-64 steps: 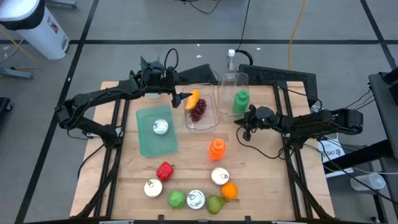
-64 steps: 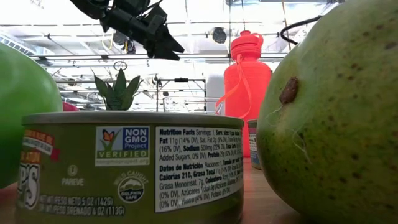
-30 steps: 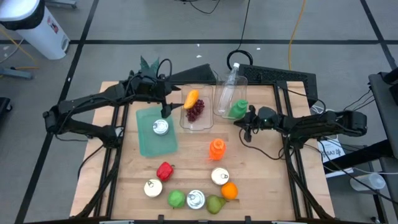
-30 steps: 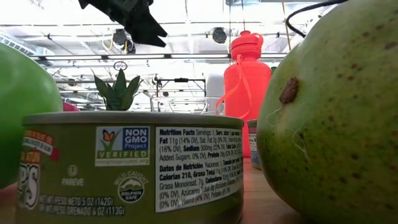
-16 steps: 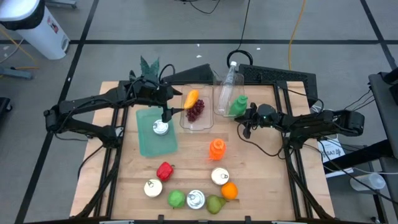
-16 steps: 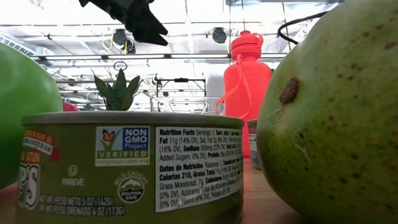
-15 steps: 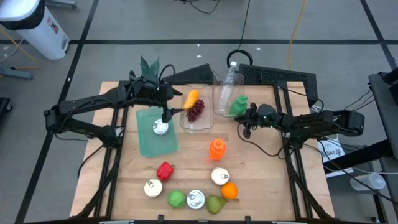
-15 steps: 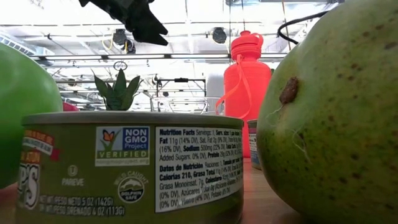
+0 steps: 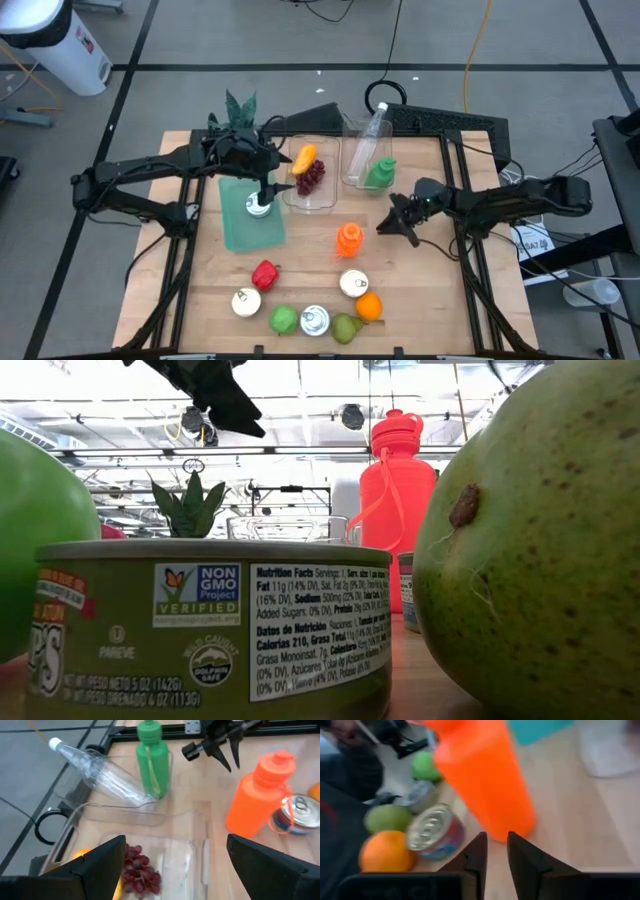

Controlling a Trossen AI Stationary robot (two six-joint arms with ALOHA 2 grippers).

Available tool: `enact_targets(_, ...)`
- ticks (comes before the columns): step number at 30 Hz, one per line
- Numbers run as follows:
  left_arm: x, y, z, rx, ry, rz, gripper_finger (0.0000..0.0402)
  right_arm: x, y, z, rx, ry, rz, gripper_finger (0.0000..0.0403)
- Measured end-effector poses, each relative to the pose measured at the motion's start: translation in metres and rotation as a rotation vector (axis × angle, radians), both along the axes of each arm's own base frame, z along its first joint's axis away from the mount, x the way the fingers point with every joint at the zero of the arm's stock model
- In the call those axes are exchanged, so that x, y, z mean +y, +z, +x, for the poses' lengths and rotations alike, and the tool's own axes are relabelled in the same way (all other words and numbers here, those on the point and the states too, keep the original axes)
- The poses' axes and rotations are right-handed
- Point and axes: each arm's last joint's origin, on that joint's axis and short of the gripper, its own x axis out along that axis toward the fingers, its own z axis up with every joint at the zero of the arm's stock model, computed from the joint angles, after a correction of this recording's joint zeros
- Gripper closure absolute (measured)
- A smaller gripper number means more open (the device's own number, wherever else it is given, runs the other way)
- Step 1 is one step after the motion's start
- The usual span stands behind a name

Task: Pick & Place Food Item
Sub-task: Adjust the orange water bottle

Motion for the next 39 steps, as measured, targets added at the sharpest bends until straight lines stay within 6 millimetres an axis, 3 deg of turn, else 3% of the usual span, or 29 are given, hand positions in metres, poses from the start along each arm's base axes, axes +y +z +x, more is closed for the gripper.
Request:
enact_targets(5, -0.015, -0.003, -0.015, -0.046, 0.007, 0.003, 0.0048, 0.013, 0.024, -0.009, -0.119, 0.186, 0.091, 0.0313)
enact_targets(10, -0.035, -0.019, -0.049, -0.172, 0.022, 0.002, 0.0056, 0.024, 0.056, -0.03, -0.351, 0.364, 0.036, 0.0309)
enact_targets(16, -0.048, -0.058, -0.084, -0.339, 0.023, -0.001, 0.0127, 0.024, 0.075, -0.054, -0.552, 0.351, -0.151, 0.0329)
enact_targets(21, -0.053, -0.082, -0.096, -0.447, 0.013, -0.044, 0.0211, 0.019, 0.069, -0.059, -0.564, 0.203, -0.263, 0.0353)
enact_targets(28, -0.062, -0.108, -0.097, -0.437, -0.048, -0.139, 0.0334, 0.017, 0.034, -0.058, -0.48, 0.088, -0.281, 0.0389)
enact_targets(33, -0.074, -0.105, -0.095, -0.466, -0.127, -0.152, 0.0346, 0.016, 0.032, -0.059, -0.541, 0.06, -0.325, 0.0399)
enact_targets(39, -0.091, -0.101, -0.082, -0.555, -0.176, -0.081, 0.0351, 0.019, 0.028, -0.056, -0.495, 0.068, -0.318, 0.04)
